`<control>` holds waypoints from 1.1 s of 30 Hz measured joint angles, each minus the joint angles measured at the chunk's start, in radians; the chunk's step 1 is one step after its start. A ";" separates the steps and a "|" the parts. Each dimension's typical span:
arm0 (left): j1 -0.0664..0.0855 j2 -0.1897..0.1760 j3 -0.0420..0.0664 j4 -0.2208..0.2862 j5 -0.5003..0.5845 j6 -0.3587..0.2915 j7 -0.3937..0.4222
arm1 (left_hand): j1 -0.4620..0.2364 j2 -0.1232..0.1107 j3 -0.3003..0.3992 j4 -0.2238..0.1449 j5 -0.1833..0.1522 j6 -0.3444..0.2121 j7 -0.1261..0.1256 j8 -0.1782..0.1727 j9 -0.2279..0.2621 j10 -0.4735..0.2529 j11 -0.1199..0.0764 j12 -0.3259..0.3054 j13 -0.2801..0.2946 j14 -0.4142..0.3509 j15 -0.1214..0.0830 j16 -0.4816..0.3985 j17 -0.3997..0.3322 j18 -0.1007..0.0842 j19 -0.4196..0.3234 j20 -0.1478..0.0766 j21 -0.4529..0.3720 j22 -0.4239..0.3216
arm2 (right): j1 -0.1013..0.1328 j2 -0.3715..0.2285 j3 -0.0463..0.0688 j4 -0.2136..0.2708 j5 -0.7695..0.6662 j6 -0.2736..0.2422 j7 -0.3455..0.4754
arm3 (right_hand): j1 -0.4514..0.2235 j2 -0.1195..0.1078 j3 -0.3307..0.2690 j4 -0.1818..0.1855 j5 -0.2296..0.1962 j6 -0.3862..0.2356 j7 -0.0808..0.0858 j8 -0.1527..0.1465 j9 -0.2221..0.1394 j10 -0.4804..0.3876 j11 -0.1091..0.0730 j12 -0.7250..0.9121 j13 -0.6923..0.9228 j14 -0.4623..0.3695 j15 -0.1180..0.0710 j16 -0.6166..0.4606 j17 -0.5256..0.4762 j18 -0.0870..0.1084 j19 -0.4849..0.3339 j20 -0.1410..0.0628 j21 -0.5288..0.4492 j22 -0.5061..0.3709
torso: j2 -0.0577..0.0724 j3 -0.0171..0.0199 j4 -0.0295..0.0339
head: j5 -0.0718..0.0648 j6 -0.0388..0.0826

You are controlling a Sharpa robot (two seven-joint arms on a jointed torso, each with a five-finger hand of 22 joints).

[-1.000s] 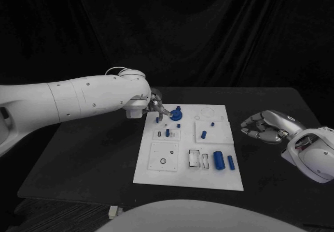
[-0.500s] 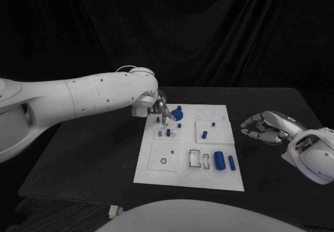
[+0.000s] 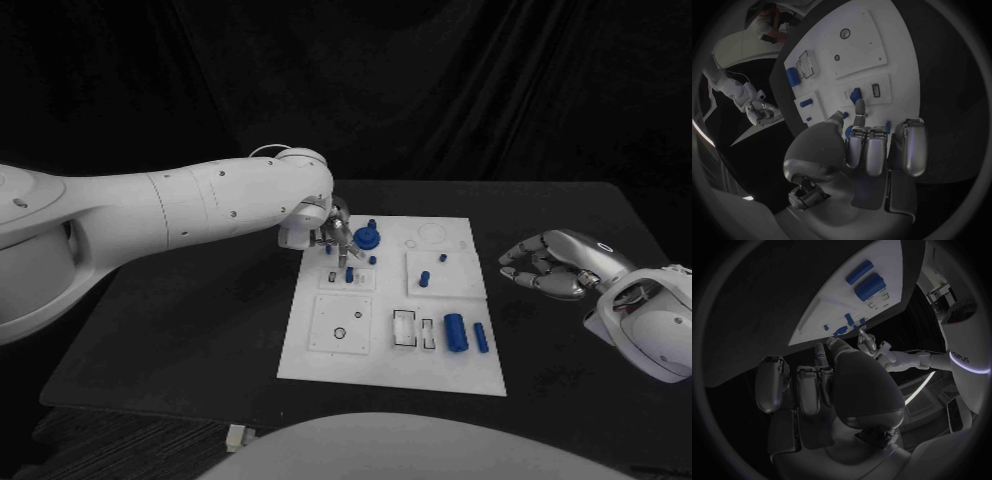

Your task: Assemble the parts on the task board

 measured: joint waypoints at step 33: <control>-0.037 0.012 0.000 -0.017 0.003 0.001 -0.012 | 0.016 0.001 0.031 -0.030 0.026 0.014 -0.007 0.000 -0.019 0.000 0.000 0.000 0.000 0.000 0.000 0.000 0.000 0.000 -0.004 0.003 -0.008 0.000 | 0.000 0.008 0.000 -0.009 0.000 0.000 0.000 | 0.000 0.000 0.003 0.003 0.004 0.004 -0.004 0.000 0.000 0.000 0.000 0.000 0.000 0.000 0.000 0.000 0.000 0.000 0.000 0.000 0.000 0.001 | -0.001 -0.0002 -0.0002 | -0.004 0.000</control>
